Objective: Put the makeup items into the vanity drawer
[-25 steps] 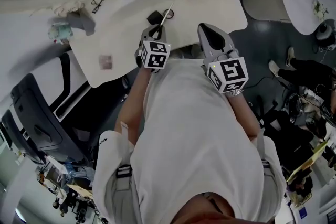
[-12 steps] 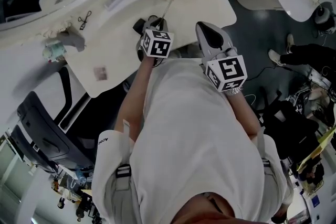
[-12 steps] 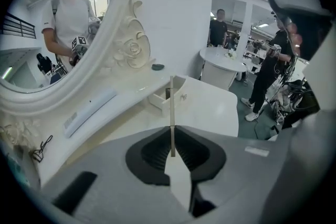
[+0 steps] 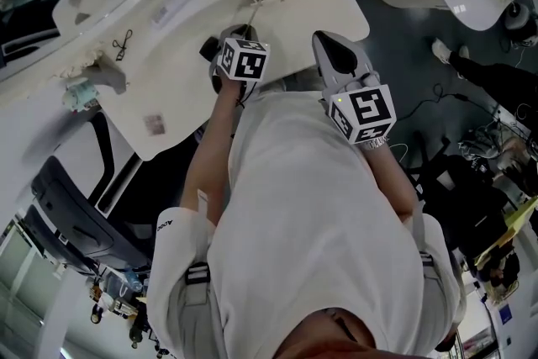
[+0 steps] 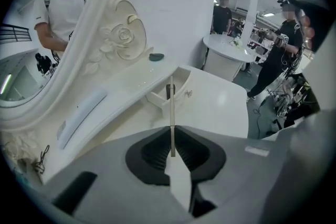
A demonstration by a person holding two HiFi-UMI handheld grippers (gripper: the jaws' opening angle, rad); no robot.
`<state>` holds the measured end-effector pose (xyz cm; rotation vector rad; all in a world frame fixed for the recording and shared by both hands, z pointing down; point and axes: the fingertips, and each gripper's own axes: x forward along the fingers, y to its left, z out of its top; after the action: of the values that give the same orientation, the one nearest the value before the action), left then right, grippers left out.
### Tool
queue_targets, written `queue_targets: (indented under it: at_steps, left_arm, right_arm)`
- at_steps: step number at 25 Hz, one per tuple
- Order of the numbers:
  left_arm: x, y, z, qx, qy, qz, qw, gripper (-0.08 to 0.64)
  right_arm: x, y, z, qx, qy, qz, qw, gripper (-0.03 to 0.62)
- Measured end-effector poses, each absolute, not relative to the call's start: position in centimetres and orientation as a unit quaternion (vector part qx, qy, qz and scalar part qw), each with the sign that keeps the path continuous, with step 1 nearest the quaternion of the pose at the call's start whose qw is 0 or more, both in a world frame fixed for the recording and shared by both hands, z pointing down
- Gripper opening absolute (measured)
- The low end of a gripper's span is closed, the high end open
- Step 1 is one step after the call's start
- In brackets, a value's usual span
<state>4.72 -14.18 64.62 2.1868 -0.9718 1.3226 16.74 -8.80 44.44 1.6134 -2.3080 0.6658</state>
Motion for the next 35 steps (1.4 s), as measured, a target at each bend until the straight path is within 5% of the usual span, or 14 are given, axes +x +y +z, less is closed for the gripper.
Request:
queue_targets:
  at_steps: [35]
  left_arm:
    - [12.6,-20.4,65.9,0.743,-0.374,0.5,0.241,0.034]
  right_arm:
    - [25.2,-16.2,45.9,0.509,-0.815,0.243,0.132,0.008]
